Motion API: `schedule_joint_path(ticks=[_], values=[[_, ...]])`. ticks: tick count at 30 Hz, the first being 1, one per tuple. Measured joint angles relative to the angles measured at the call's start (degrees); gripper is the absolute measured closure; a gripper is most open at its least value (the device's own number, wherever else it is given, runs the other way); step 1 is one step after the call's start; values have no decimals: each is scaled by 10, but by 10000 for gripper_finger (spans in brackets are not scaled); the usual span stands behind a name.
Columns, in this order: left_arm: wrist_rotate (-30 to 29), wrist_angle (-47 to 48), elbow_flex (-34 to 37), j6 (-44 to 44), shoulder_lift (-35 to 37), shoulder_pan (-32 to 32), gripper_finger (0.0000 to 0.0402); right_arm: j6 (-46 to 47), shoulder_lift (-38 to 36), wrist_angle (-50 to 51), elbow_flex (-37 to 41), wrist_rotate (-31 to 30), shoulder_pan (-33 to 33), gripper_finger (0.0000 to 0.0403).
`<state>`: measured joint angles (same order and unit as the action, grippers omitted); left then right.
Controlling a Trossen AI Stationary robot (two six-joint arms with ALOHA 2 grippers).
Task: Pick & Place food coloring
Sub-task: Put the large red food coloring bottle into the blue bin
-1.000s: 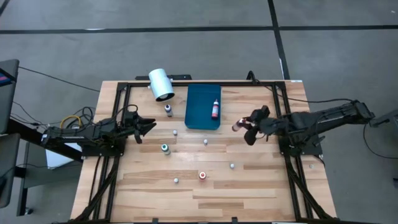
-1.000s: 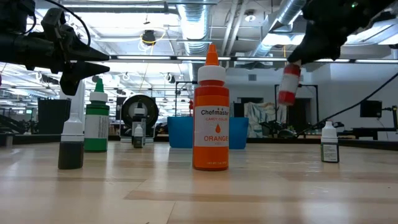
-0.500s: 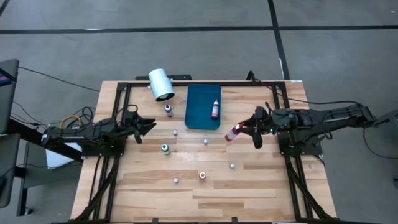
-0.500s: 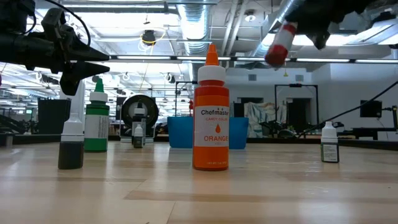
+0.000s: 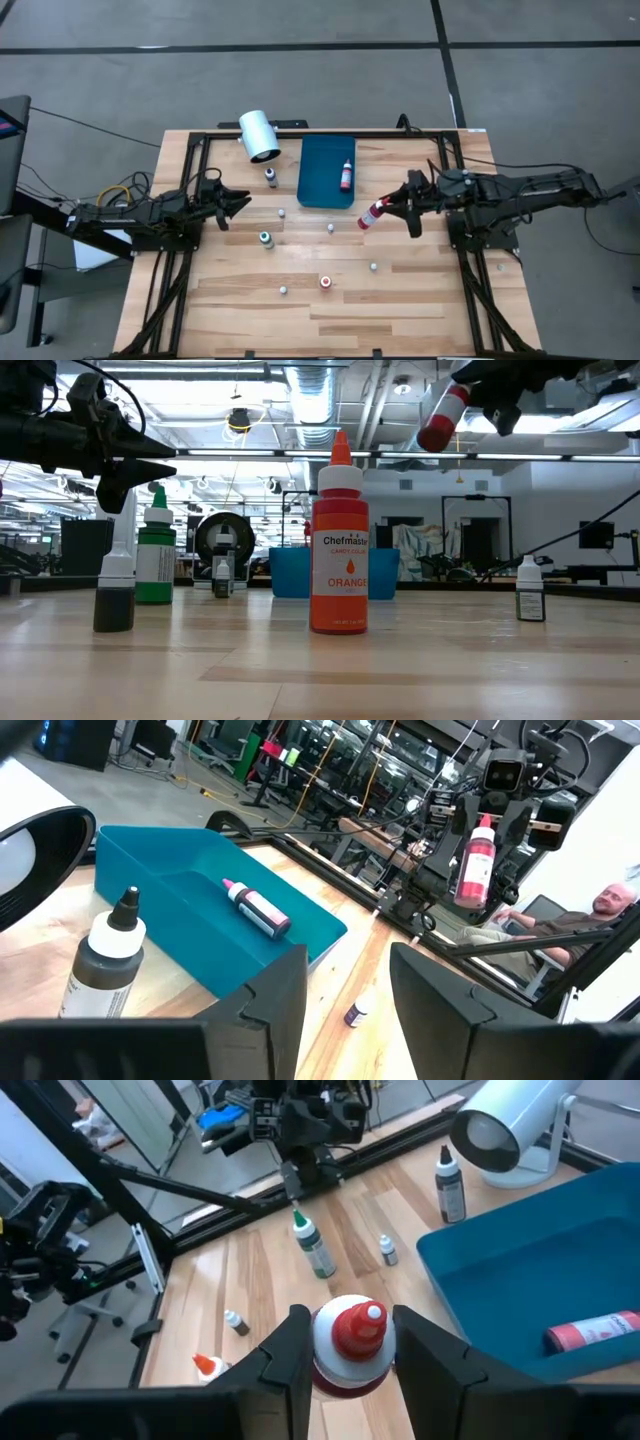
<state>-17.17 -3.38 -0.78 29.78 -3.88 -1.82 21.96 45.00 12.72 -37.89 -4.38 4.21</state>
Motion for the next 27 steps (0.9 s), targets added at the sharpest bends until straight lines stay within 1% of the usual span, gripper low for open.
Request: schedule_joint_path(ticks=[3, 6, 13, 20, 24, 27], values=[[0, 0, 0, 0, 0, 0, 265, 0, 18, -11, 0, 0, 0, 296], [0, 0, 0, 0, 0, 0, 265, 0, 43, -43, 0, 0, -6, 296], [0, 0, 0, 0, 0, 0, 265, -1, 110, -81, -1, 0, -41, 296], [0, 0, 0, 0, 0, 0, 265, -28, 154, -130, -1, -1, -75, 296], [0, 0, 0, 0, 0, 0, 265, -48, 181, -130, -23, -2, -94, 296], [0, 0, 0, 0, 0, 0, 265, -82, 207, -121, -59, -7, -105, 296]])
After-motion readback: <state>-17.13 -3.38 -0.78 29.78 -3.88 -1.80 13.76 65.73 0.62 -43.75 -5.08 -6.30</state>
